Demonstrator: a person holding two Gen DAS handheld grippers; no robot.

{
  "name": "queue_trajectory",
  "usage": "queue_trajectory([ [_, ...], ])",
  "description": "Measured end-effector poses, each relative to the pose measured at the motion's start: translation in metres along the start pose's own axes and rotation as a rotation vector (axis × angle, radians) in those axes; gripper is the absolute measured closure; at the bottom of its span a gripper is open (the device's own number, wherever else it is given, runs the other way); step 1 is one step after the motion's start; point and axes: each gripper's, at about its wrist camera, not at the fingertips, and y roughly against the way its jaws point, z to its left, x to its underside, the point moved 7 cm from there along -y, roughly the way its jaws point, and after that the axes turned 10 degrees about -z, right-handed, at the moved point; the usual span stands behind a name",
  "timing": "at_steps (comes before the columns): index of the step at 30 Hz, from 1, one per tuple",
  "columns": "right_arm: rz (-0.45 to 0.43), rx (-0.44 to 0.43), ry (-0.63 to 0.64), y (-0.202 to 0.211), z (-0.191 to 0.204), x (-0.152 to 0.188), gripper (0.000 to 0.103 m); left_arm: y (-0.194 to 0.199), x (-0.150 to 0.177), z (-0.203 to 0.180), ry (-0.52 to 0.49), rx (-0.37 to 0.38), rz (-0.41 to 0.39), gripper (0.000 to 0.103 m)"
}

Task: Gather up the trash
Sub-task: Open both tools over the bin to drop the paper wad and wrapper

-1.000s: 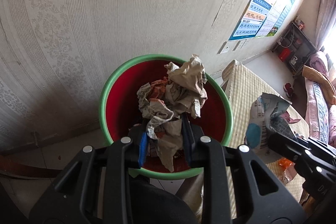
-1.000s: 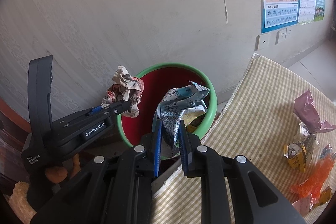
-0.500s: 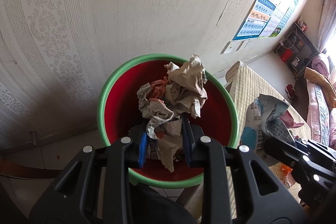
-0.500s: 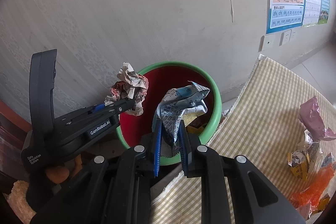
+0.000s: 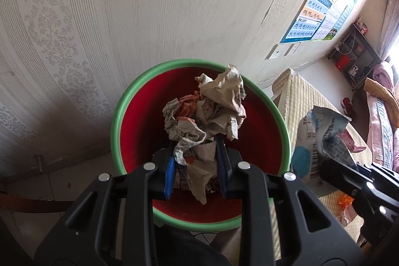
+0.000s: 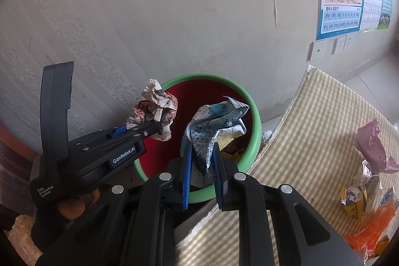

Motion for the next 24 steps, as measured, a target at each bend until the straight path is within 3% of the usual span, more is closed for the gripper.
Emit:
queue_trajectory([
  [6, -0.008, -0.007, 0.024, -0.003, 0.007, -0.007, 0.083, -0.004, -0.005, -0.002, -0.001, 0.003, -0.003, 0.073],
  [8, -0.02, -0.002, 0.028, -0.003, 0.006, -0.009, 0.06, -0.005, -0.005, 0.0, 0.01, -0.01, -0.009, 0.054],
  [9, -0.03, -0.004, 0.025, -0.002, 0.006, -0.01, 0.058, -0.004, -0.006, 0.002, 0.018, -0.011, -0.013, 0.044],
  [17, -0.045, 0.007, -0.015, 0.021, -0.006, 0.003, 0.058, 0.007, 0.002, 0.004, 0.028, -0.009, -0.016, 0.043],
  [24, -0.056, 0.101, -0.102, 0.073, -0.05, 0.049, 0.053, 0.023, 0.025, -0.022, -0.002, 0.039, 0.002, 0.043],
])
